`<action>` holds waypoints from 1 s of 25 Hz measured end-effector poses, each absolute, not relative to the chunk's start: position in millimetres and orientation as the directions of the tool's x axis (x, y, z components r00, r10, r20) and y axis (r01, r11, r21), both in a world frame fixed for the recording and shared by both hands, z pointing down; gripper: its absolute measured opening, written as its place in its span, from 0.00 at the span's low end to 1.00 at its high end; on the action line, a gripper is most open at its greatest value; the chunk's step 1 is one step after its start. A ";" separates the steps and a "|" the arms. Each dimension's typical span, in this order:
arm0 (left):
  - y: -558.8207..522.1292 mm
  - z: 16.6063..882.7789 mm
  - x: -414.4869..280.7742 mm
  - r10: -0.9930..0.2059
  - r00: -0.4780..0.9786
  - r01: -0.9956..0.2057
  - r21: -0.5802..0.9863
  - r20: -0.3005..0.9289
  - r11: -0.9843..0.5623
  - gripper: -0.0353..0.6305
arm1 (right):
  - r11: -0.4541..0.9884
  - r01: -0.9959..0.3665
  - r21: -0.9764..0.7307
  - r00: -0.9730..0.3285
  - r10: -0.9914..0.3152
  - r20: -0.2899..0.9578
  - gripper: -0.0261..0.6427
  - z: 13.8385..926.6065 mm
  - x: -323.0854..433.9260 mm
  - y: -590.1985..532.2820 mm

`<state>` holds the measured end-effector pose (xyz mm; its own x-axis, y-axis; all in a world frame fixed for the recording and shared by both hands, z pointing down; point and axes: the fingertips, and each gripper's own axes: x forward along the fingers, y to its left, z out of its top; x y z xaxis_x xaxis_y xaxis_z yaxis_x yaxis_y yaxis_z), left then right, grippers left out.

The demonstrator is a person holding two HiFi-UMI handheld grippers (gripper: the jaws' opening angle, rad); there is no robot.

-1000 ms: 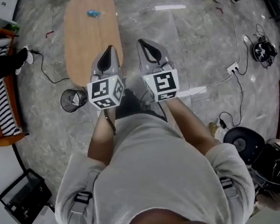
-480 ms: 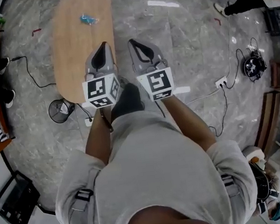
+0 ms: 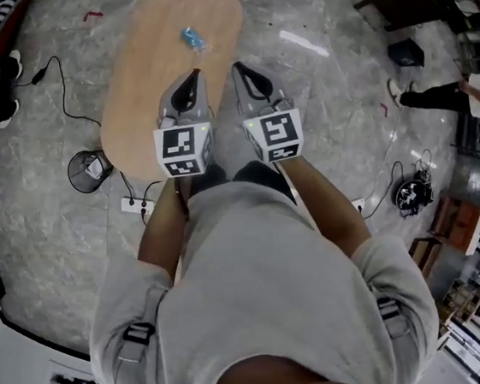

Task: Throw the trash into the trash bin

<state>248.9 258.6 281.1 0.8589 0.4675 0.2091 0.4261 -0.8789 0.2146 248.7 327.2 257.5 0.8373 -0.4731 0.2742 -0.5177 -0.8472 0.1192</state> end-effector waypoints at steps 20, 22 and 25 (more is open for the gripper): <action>213.4 396.0 359.1 0.174 0.886 0.055 0.274 0.431 -0.960 0.08 | -0.643 -0.766 -0.014 0.567 -0.685 0.457 0.05 376.2 380.7 288.9; 219.4 405.4 378.7 0.162 0.870 0.024 0.288 0.465 -0.957 0.08 | -0.638 -0.769 -0.040 0.552 -0.694 0.462 0.05 388.0 399.9 292.7; 232.6 427.3 401.9 0.154 0.845 -0.001 0.289 0.512 -0.957 0.08 | -0.620 -0.782 -0.066 0.521 -0.708 0.477 0.05 415.2 421.4 293.2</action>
<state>401.9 232.6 427.3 0.8454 0.1537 0.5115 -0.0007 -0.9574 0.2888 421.4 293.2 415.2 0.5206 -0.7080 0.4772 -0.7822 -0.6195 -0.0658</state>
